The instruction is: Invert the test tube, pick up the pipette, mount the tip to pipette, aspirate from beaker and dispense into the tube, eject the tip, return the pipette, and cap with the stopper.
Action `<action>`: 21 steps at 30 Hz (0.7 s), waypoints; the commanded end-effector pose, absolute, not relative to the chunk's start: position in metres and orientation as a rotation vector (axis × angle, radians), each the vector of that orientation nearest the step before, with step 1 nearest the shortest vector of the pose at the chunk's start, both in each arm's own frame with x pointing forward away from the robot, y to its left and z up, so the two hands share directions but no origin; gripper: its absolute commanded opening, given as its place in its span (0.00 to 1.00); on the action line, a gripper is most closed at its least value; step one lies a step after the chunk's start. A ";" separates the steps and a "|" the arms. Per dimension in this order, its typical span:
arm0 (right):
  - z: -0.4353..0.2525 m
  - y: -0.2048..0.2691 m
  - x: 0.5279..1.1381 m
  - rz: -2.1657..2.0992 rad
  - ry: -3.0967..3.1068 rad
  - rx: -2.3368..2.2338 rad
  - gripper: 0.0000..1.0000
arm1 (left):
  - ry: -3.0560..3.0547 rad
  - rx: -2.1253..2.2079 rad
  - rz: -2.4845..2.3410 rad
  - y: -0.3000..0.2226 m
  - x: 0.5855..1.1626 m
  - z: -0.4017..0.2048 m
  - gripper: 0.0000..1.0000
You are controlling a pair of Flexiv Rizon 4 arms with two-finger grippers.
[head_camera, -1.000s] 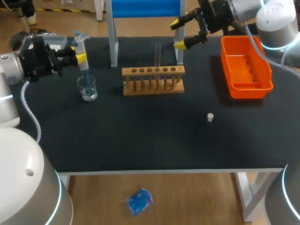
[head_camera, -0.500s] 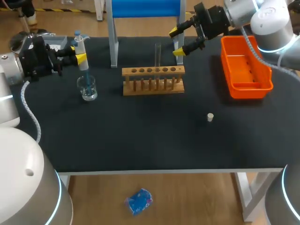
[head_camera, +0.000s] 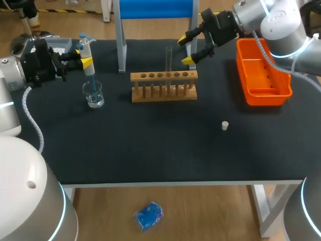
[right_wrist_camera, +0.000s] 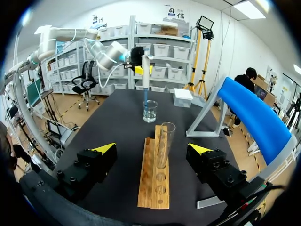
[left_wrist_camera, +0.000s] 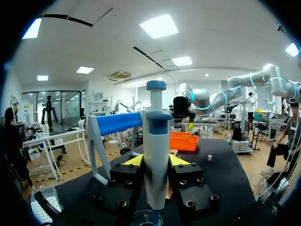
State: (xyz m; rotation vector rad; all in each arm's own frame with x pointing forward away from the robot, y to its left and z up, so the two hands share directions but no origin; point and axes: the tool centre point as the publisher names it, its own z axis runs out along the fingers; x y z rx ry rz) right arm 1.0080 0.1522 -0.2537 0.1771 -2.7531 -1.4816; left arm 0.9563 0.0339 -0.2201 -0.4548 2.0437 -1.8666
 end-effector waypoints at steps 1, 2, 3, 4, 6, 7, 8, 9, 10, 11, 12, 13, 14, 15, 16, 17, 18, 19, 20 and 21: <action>-0.259 0.156 1.014 -1.470 -2.747 0.178 1.00 | 2.043 -0.456 -1.866 0.034 0.956 -0.220 0.00; -0.260 0.156 1.014 -1.468 -2.748 0.176 1.00 | 2.043 -0.456 -1.866 0.034 0.956 -0.220 0.00; -0.260 0.157 1.015 -1.469 -2.750 0.172 1.00 | 2.043 -0.456 -1.866 0.034 0.956 -0.220 0.00; -0.260 0.157 1.015 -1.477 -2.762 0.166 1.00 | 2.043 -0.456 -1.866 0.034 0.956 -0.220 0.00; -0.259 0.156 1.016 -1.485 -2.774 0.170 1.00 | 2.043 -0.456 -1.866 0.034 0.956 -0.220 0.00; -0.259 0.156 1.016 -1.485 -2.774 0.170 1.00 | 2.043 -0.456 -1.866 0.034 0.956 -0.220 0.00; -0.259 0.156 1.016 -1.485 -2.774 0.170 1.00 | 2.043 -0.456 -1.866 0.034 0.956 -0.220 0.00; -0.259 0.156 1.016 -1.485 -2.774 0.170 1.00 | 2.043 -0.456 -1.866 0.034 0.956 -0.220 0.00; -0.259 0.156 1.016 -1.485 -2.774 0.170 1.00 | 2.043 -0.456 -1.866 0.034 0.956 -0.220 0.00; -0.259 0.156 1.016 -1.485 -2.774 0.170 1.00 | 2.043 -0.456 -1.866 0.034 0.956 -0.220 0.00; -0.259 0.156 1.016 -1.485 -2.774 0.170 1.00 | 2.043 -0.456 -1.866 0.034 0.956 -0.220 0.00; -0.259 0.156 1.016 -1.485 -2.774 0.170 1.00 | 2.043 -0.456 -1.866 0.034 0.956 -0.220 0.00; -0.259 0.156 1.016 -1.485 -2.774 0.170 1.00 | 2.043 -0.456 -1.866 0.034 0.956 -0.220 0.00; -0.259 0.156 1.016 -1.485 -2.774 0.170 1.00 | 2.043 -0.456 -1.866 0.034 0.956 -0.220 0.00; -0.259 0.156 1.016 -1.485 -2.774 0.170 1.00 | 2.043 -0.456 -1.866 0.034 0.956 -0.220 0.00; -0.259 0.156 1.016 -1.485 -2.774 0.170 1.00 | 2.043 -0.456 -1.866 0.034 0.956 -0.220 0.00; -0.259 0.156 1.016 -1.485 -2.774 0.170 1.00 | 2.043 -0.456 -1.866 0.034 0.956 -0.220 0.00; -0.259 0.156 1.016 -1.485 -2.774 0.170 1.00 | 2.043 -0.456 -1.866 0.034 0.956 -0.220 0.00; -0.259 0.156 1.016 -1.485 -2.774 0.170 1.00 | 2.043 -0.456 -1.866 0.034 0.956 -0.220 0.00; -0.259 0.156 1.016 -1.485 -2.774 0.170 1.00 | 2.043 -0.456 -1.866 0.034 0.956 -0.220 0.00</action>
